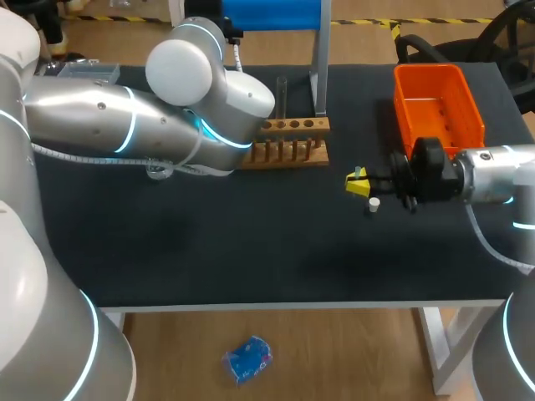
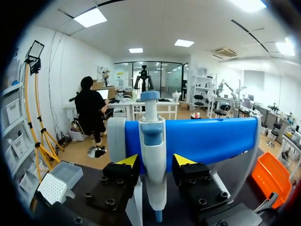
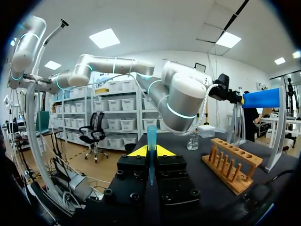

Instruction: Invert the test tube, pick up the pipette, mount the tip to pipette, aspirate from beaker and dispense into the tube, eject the tip, return the pipette, and cap with the stopper.

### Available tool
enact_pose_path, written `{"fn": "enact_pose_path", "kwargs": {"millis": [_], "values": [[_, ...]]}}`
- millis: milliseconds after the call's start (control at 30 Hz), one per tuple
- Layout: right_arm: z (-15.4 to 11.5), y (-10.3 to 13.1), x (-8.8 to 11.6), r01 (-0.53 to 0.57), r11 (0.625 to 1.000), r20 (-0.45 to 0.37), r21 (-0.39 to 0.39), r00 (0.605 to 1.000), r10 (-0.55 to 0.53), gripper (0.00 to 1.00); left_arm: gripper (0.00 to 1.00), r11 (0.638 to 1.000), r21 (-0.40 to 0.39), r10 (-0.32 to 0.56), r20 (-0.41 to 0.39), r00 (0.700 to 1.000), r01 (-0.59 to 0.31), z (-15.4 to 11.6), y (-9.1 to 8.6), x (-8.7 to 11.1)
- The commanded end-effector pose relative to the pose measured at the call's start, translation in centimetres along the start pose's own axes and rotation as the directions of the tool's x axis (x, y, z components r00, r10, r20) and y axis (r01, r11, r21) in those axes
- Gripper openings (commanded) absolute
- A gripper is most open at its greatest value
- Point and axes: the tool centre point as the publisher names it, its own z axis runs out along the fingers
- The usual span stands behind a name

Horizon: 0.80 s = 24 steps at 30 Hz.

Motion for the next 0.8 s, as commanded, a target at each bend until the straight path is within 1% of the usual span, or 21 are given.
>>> {"fn": "enact_pose_path", "kwargs": {"millis": [33,67,133,167,200,433,800], "values": [[-0.1,0.0,0.1,0.001,1.000,0.000,0.002,1.000,-0.001,0.00,0.38,1.000,0.004,-0.003,0.008,1.000,0.003,0.5,0.2,0.2],[-0.1,0.0,0.1,0.001,1.000,0.000,0.002,1.000,-0.001,0.00,0.36,1.000,0.004,-0.004,0.009,1.000,0.004,0.5,0.2,0.2],[-0.1,0.0,0.1,0.001,1.000,0.000,0.002,1.000,-0.001,0.00,0.26,1.000,0.004,-0.005,0.012,1.000,0.005,0.5,0.2,0.1],[-0.1,0.0,0.1,0.001,1.000,0.000,0.002,1.000,-0.001,0.00,0.16,1.000,0.005,-0.005,0.013,1.000,0.005,0.5,0.2,0.1],[-0.1,0.0,0.1,0.001,1.000,0.000,0.002,1.000,-0.001,0.00,0.00,1.000,0.006,-0.005,0.014,1.000,0.005,0.4,0.1,0.1],[-0.1,0.0,0.1,0.001,1.000,0.000,0.002,1.000,-0.001,0.00,0.00,1.000,0.018,-0.005,0.029,1.000,0.004,-0.4,-0.7,0.0],[-0.1,0.0,0.1,0.001,1.000,0.000,0.002,1.000,-0.001,0.00,0.00,0.998,0.059,0.029,0.052,0.998,-0.032,-1.6,-3.8,0.1]]}}
